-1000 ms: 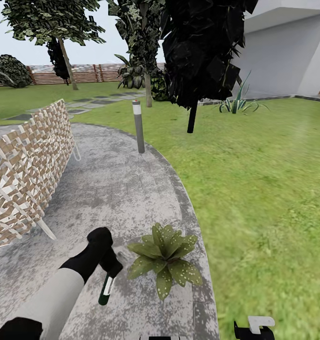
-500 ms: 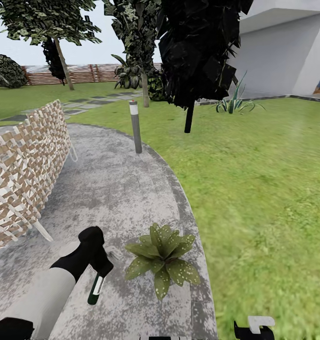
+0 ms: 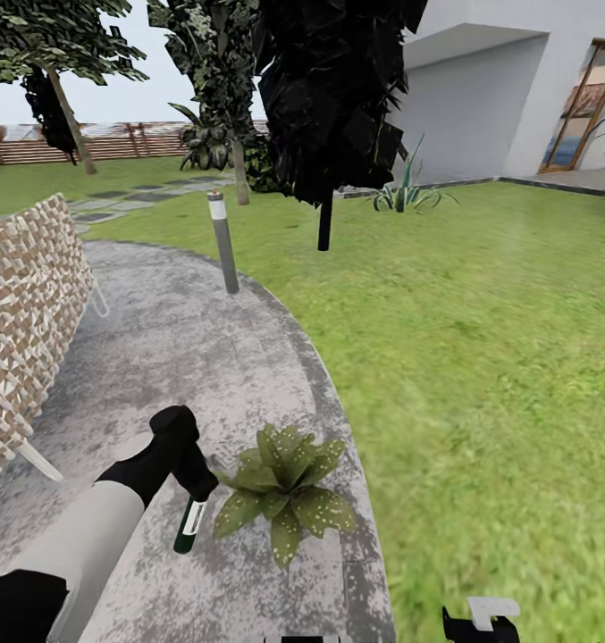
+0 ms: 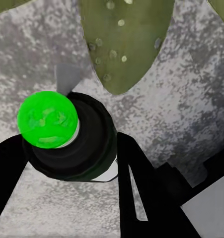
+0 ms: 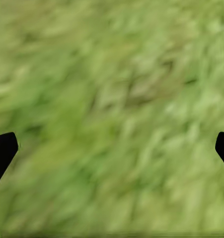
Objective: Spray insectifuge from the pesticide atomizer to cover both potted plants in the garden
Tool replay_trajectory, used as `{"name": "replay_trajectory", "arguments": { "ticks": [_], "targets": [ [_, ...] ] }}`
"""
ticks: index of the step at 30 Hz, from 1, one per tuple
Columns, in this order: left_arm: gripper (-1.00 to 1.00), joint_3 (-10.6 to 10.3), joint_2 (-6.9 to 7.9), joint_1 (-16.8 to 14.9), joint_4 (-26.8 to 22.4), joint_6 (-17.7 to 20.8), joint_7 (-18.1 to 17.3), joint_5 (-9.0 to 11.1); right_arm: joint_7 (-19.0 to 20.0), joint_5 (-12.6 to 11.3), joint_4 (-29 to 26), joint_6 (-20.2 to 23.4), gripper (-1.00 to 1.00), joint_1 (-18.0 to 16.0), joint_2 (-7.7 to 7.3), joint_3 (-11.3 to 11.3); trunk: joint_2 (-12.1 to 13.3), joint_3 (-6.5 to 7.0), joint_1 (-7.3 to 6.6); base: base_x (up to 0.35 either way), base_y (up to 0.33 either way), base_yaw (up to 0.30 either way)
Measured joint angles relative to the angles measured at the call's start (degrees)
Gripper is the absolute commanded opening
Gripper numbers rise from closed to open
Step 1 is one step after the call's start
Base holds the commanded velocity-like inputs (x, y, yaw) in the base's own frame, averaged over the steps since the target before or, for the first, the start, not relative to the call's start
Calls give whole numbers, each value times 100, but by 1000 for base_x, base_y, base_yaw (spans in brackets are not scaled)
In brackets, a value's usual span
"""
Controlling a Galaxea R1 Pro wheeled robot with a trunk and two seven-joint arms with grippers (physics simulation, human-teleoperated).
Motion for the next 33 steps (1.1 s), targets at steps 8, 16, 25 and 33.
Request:
{"name": "replay_trajectory", "arguments": {
  "ticks": [8,16,25,33],
  "targets": [
    [-100,-273,-31,-1,22,8,-8,25,0,0,5,-1,100,1,-56,1,0,0,0,-14,295,-1],
    [-100,-295,-47,10,79,5,-10,41,0,0,-5,6,100,1,-57,1,0,0,-2,199,239,-138],
    [-100,-923,90,-200,56,-123,-1122,22,-1,0,-3,2,100,-1,-56,1,0,0,0,18,12,-57],
    [-100,-1765,244,-243,80,-152,-1215,2,-1,0,-1,2,100,-1,-57,2,0,0,0,0,0,0]
  ]
}}
